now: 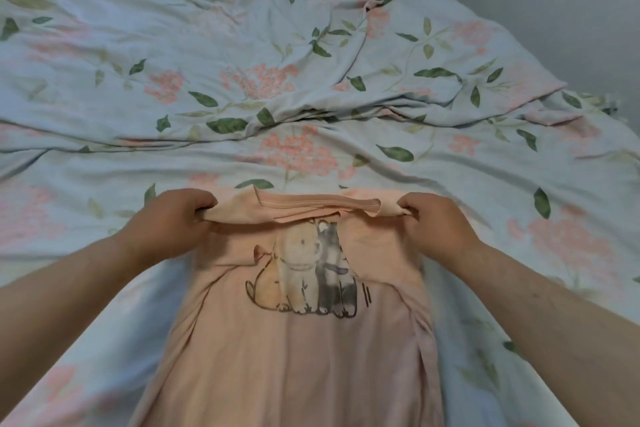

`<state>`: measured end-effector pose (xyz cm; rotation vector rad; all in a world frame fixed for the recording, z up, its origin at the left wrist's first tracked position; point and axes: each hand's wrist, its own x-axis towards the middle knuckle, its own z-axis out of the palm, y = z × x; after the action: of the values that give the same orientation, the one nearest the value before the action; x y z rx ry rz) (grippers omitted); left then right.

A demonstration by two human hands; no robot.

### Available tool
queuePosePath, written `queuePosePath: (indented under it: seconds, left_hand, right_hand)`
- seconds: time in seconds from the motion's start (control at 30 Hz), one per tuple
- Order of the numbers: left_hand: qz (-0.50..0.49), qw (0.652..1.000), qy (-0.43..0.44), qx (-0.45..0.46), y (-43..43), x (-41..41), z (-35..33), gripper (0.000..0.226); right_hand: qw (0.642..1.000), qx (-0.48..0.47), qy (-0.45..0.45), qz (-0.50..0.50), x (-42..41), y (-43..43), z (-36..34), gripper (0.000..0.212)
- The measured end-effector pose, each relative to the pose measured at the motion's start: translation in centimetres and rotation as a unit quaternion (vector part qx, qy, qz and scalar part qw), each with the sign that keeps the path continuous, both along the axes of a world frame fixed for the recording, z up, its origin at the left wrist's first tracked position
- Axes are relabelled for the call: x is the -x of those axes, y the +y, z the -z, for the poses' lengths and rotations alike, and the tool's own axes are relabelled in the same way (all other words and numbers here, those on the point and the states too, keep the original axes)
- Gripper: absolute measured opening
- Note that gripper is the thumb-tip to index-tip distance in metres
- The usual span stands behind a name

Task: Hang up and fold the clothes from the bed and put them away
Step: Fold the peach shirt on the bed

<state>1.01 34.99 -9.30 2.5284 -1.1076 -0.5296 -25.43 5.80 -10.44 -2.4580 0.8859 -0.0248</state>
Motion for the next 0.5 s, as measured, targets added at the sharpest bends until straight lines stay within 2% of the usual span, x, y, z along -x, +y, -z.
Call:
queuePosePath:
  seconds: [0.2,0.27,0.37,0.5]
  left_hand:
    - [0.109,0.991,-0.015,-0.071,5.7,4.8,-0.9,0.029]
    - [0.132,0.986,-0.017,-0.103,8.1,6.6,-1.2,0.023]
    - [0.155,0.977,0.018,-0.147,11.8,9.4,-1.9,0.006]
    - [0.200,0.963,0.036,-0.178,16.5,13.5,-2.9,0.008]
  right_hand:
    - [0.991,-0.010,0.111,-0.072,7.3,6.4,-1.4,0.013]
    - [0.980,0.001,0.163,-0.114,10.0,8.6,-1.5,0.013]
    - [0.971,-0.025,0.195,-0.137,13.7,12.3,-2.1,0.010]
    - [0.959,-0.030,0.226,-0.166,18.3,17.4,-2.9,0.010]
